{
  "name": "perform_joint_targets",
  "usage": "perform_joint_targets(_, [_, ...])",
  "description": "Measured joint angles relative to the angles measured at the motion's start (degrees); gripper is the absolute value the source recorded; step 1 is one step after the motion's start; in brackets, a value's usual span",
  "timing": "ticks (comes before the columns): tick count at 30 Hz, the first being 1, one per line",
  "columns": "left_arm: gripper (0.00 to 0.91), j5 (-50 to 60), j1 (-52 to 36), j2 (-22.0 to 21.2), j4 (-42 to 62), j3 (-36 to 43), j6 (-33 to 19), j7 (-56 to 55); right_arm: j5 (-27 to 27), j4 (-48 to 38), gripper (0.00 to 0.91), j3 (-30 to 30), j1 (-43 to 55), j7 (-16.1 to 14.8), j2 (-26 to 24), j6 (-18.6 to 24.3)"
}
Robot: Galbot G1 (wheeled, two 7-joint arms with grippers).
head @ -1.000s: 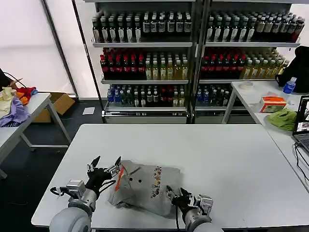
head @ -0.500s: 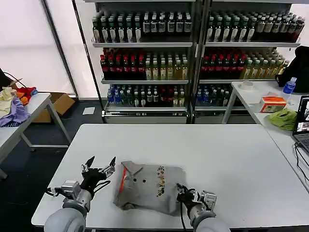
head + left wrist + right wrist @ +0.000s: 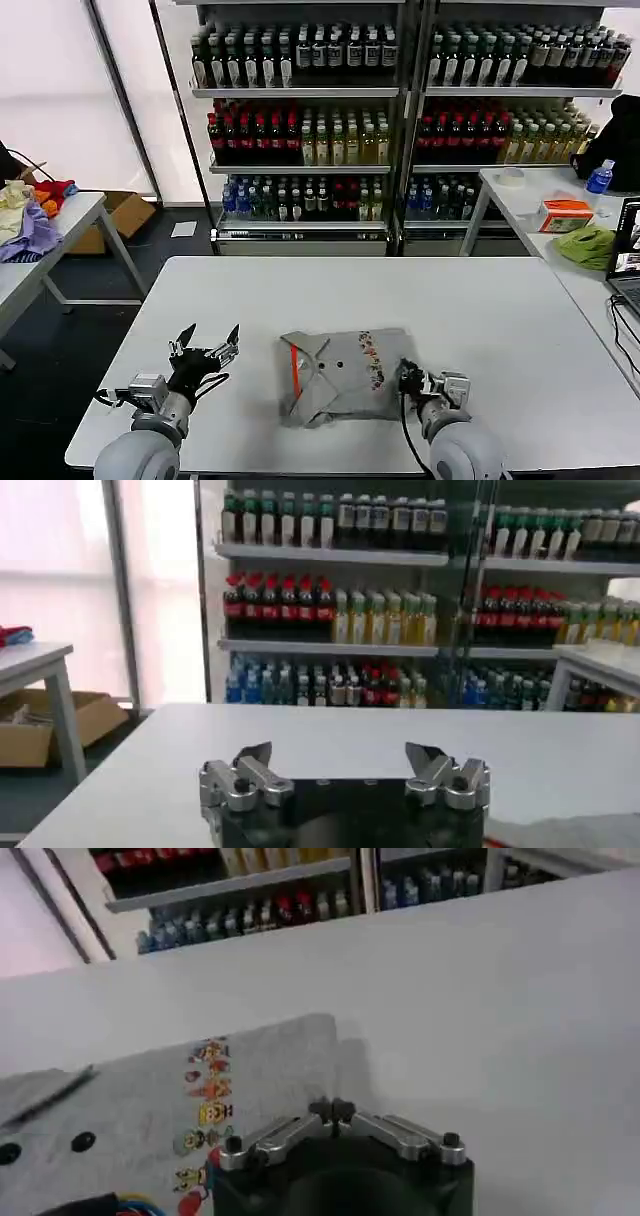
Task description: Fold and organize the clothes.
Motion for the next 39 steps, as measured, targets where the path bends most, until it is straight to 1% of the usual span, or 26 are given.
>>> perform_joint_targets(4, [0.907, 0.1, 0.3, -0.1, 0.1, -0.1, 0.1, -0.1, -2.8, 1.0, 0.907, 1.2, -1.0, -1.8, 0.0, 0.0])
perform_joint_targets(10, [0.907, 0.3, 0.7, -0.7, -0.1, 0.3, 0.6, -0.2, -8.4, 6.5, 0.907, 0.8, -2.0, -2.3, 0.6, 0.0])
perform_joint_targets(15, [0.907, 0.6, 1.3, -1.0, -0.6, 0.4, 0.6, -0.2, -15.5, 8.8, 0.907, -2.4, -2.6, -3.8, 0.7, 0.1])
perform_joint_targets(18, [0.907, 0.6, 1.8, -1.0, -0.9, 0.0, 0.6, -0.2, -18.5, 9.2, 0.907, -5.3, -3.3, -4.0, 0.3, 0.0])
perform_joint_targets(21, [0.907, 0.7, 2.2, -1.2, -1.1, -0.1, 0.6, -0.3, -19.4, 9.3, 0.907, -7.3, -4.0, -3.6, -0.1, -0.1])
perform_joint_targets(25, [0.907, 1.0, 2.7, -1.6, -1.0, 0.1, 0.6, -0.2, -18.1, 9.3, 0.907, -8.6, -4.1, -2.2, -0.1, -0.1])
perform_joint_targets(28, [0.907, 1.1, 2.7, -1.7, -0.8, 0.2, 0.6, -0.2, -17.9, 8.9, 0.907, -9.0, -3.8, -1.8, 0.1, 0.0])
perform_joint_targets(39, [0.907, 1.2, 3.2, -2.1, -0.8, 0.1, 0.6, -0.2, -22.6, 6.1, 0.907, -11.9, -2.8, -2.9, 0.4, 0.0])
